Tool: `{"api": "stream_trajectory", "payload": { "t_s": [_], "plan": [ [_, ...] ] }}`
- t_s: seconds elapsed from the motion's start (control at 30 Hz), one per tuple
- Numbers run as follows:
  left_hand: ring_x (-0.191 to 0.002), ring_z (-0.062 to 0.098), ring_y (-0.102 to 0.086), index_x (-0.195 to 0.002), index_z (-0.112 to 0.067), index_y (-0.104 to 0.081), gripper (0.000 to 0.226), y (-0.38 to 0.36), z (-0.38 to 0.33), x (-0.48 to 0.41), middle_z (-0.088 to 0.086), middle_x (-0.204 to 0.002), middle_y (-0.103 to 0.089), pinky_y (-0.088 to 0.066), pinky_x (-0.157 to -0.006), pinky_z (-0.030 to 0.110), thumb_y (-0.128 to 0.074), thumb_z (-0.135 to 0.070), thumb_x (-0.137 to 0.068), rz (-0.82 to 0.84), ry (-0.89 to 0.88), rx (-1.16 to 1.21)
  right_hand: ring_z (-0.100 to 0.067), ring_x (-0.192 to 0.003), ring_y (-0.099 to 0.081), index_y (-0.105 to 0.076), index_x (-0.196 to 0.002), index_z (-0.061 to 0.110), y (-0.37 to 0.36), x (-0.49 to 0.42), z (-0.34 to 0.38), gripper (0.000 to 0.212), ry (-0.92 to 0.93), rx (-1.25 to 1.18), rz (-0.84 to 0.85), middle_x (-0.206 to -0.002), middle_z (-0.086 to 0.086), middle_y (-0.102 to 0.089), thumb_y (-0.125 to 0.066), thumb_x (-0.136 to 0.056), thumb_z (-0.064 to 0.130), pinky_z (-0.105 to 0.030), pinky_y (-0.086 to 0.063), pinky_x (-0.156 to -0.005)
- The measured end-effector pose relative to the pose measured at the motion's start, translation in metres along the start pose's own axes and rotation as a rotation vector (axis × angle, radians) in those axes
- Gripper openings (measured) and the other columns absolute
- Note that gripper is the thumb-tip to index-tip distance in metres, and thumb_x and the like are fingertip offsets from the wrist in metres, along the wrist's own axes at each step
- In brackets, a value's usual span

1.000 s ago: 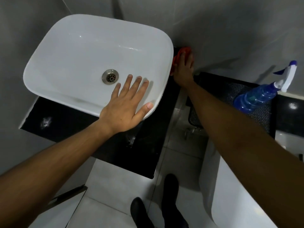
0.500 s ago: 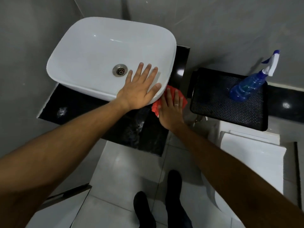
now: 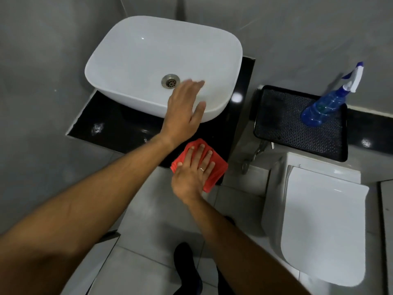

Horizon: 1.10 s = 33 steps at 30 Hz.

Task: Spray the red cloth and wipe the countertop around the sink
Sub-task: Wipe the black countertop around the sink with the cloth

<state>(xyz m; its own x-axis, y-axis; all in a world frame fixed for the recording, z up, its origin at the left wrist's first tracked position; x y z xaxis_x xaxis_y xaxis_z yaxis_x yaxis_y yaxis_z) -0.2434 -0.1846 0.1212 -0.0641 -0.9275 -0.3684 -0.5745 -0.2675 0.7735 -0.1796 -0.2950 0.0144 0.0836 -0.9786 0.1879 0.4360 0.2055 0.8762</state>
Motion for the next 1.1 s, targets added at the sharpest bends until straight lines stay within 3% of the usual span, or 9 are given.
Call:
{"api": "stream_trajectory", "payload": {
  "t_s": [0.1,0.17,0.3,0.4,0.5,0.57,0.8,0.97,1.1],
  "plan": [
    [-0.102,0.018,-0.057,-0.117,-0.015,-0.059,0.021,0.001,-0.002,0.052,0.002,-0.108,-0.064,-0.047,-0.091,0.039,-0.047,-0.021,-0.101,-0.136,0.093,0.077,-0.039,-0.141,-0.016,-0.032,-0.145,0.019,0.029,-0.012,-0.002,0.054,-0.041,-0.173,-0.05,-0.157,-0.013,-0.02,-0.046,-0.093,0.027,-0.056,-0.017,-0.111],
    [-0.097,0.02,-0.06,-0.105,-0.012,-0.062,0.016,-0.009,-0.005,0.081,0.004,-0.101,-0.066,-0.049,-0.087,0.04,-0.048,-0.012,-0.098,-0.135,0.293,0.171,-0.036,-0.123,-0.041,-0.052,-0.126,0.02,0.06,-0.026,-0.02,0.039,-0.061,-0.27,-0.241,-0.141,-0.007,-0.046,-0.05,-0.087,0.017,-0.05,-0.034,-0.097],
    [-0.12,0.031,-0.05,-0.127,-0.014,-0.053,0.036,-0.055,-0.026,0.118,0.009,-0.126,-0.057,-0.04,-0.1,0.045,-0.05,-0.026,-0.094,0.134,0.48,-0.19,-0.032,-0.105,-0.049,-0.059,-0.11,0.013,0.118,-0.071,-0.055,0.026,0.115,-0.29,-0.514,-0.115,-0.009,-0.06,-0.052,-0.086,0.008,-0.046,-0.039,-0.086],
    [-0.145,0.04,-0.027,-0.151,-0.01,-0.03,0.065,-0.09,-0.044,0.124,0.018,-0.154,-0.036,-0.021,-0.117,0.057,-0.038,-0.046,-0.097,0.274,0.514,-0.325,-0.029,-0.116,-0.045,-0.058,-0.111,0.014,0.143,-0.109,-0.059,0.021,0.443,-0.102,-0.569,-0.125,-0.008,-0.056,-0.05,-0.092,0.014,-0.043,-0.036,-0.09],
    [-0.152,0.042,0.002,-0.157,-0.007,-0.007,0.072,-0.111,-0.039,0.115,0.019,-0.165,-0.007,0.0,-0.12,0.063,-0.025,-0.049,-0.101,0.324,0.593,-0.337,-0.031,-0.134,-0.033,-0.057,-0.116,0.013,0.153,-0.143,-0.055,0.023,0.713,0.038,-0.544,-0.143,-0.011,-0.045,-0.043,-0.099,0.021,-0.044,-0.029,-0.105],
    [-0.152,0.04,-0.001,-0.157,-0.009,-0.011,0.07,-0.113,-0.028,0.108,0.017,-0.165,-0.011,-0.001,-0.12,0.063,-0.025,-0.047,-0.1,0.33,0.53,-0.374,-0.032,-0.138,-0.029,-0.057,-0.118,0.011,0.161,-0.161,-0.05,0.025,0.788,0.054,-0.535,-0.147,-0.014,-0.041,-0.042,-0.101,0.023,-0.041,-0.025,-0.111],
    [-0.153,0.034,-0.015,-0.155,-0.016,-0.029,0.067,-0.085,0.034,0.078,0.012,-0.164,-0.024,-0.007,-0.122,0.059,-0.046,-0.035,-0.094,0.509,-0.152,-0.319,-0.04,-0.138,-0.028,-0.054,-0.123,0.002,0.174,-0.191,-0.015,0.035,0.857,0.01,-0.236,-0.148,-0.025,-0.034,-0.046,-0.1,0.027,-0.044,-0.023,-0.115],
    [-0.152,0.031,-0.017,-0.151,-0.015,-0.037,0.064,-0.11,0.002,0.077,0.012,-0.16,-0.033,-0.004,-0.122,0.06,-0.034,-0.044,-0.093,0.421,0.075,-0.4,-0.035,-0.142,-0.021,-0.052,-0.129,0.013,0.16,-0.19,-0.005,0.046,0.709,0.116,-0.146,-0.155,-0.017,-0.026,-0.039,-0.099,0.044,-0.055,-0.023,-0.111],
    [-0.155,0.029,-0.004,-0.157,-0.014,-0.018,0.063,-0.115,0.005,0.082,0.011,-0.166,-0.016,-0.005,-0.121,0.059,-0.022,-0.044,-0.102,0.462,0.094,-0.451,-0.032,-0.144,-0.012,-0.049,-0.129,0.016,0.152,-0.187,0.012,0.049,0.772,0.15,-0.088,-0.157,-0.013,-0.022,-0.031,-0.099,0.049,-0.058,-0.017,-0.113]
  ]
}}
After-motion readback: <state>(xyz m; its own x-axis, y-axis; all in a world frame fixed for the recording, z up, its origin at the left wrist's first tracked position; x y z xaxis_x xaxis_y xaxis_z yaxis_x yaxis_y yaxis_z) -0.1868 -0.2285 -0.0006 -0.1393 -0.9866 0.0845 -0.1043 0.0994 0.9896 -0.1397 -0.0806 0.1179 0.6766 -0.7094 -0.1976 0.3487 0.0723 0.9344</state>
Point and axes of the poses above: each hand's wrist, its own x-axis away from the middle knuckle, its own y-axis out of the back of the hand, z = x × y, the point moved 2 cm from there along -x, towards the middle knuckle
